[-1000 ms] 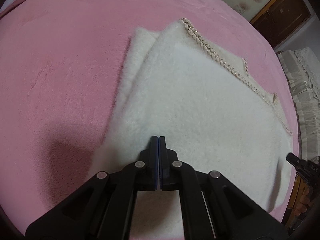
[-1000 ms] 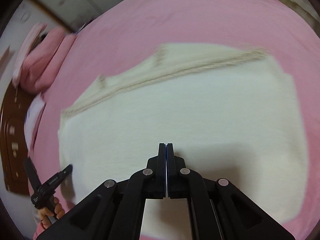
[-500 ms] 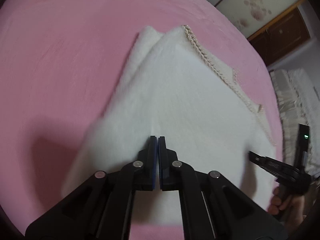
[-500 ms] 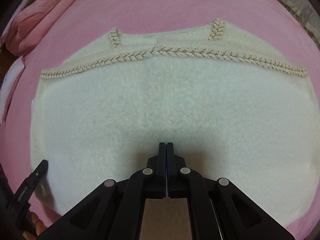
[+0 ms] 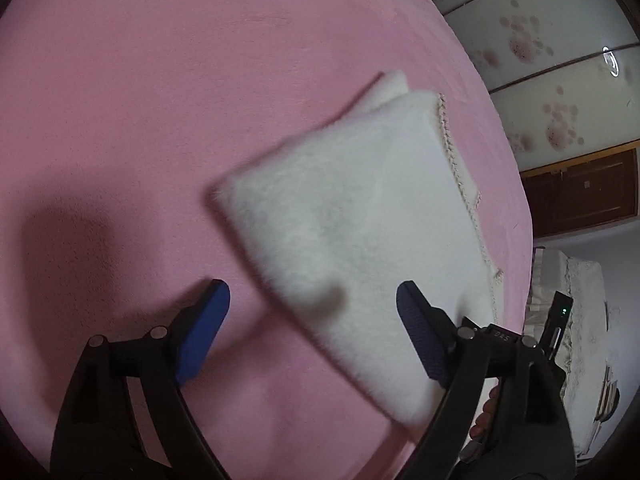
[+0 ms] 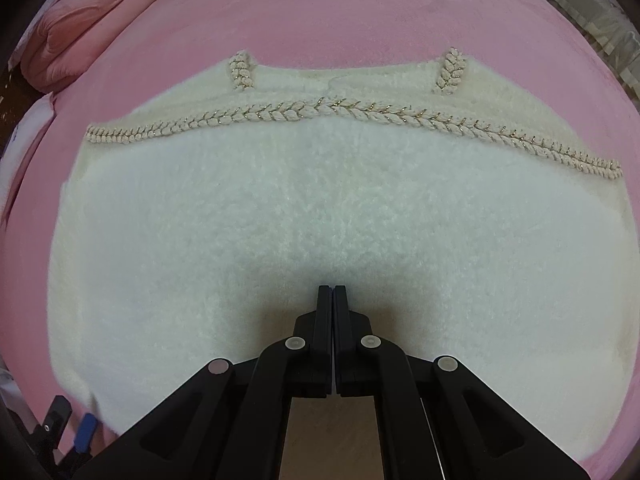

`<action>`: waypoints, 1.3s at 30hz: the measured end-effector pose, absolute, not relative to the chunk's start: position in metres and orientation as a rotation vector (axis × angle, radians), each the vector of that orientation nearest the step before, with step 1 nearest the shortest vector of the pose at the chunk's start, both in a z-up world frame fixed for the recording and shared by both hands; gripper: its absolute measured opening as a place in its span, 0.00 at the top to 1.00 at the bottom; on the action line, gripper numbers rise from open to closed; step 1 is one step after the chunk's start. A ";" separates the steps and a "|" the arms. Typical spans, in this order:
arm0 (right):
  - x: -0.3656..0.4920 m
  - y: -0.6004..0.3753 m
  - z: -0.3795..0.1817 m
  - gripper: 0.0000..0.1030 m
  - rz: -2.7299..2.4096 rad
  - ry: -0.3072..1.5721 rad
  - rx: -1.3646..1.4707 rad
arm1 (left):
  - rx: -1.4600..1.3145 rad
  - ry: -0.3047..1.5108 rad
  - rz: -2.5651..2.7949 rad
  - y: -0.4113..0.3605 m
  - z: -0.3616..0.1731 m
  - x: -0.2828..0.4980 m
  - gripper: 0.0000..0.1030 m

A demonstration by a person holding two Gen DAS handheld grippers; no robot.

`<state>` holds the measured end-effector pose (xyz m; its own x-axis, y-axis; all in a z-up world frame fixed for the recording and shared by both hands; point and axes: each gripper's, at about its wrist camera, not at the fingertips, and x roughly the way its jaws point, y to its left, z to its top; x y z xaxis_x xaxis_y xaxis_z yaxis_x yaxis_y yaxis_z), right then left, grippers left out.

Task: Fold large clothes
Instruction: 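Move the left tool to the side edge of the folded cardigan and grasp it, then fold the held side over the middle with the left tool, then open it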

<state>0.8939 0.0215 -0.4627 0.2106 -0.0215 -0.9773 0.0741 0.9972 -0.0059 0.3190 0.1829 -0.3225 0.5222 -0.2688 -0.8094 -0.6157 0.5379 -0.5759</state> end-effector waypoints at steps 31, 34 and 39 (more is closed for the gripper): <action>0.876 -0.033 -0.432 1.00 -0.017 1.333 0.114 | -0.552 0.918 0.360 0.122 -0.260 0.394 0.82; 0.868 -0.046 -0.431 1.00 0.002 1.311 0.153 | -0.441 0.833 0.274 0.095 -0.225 0.386 0.85; 0.860 -0.072 -0.433 1.00 0.099 1.264 0.299 | -0.158 0.686 0.074 0.008 -0.156 0.364 0.87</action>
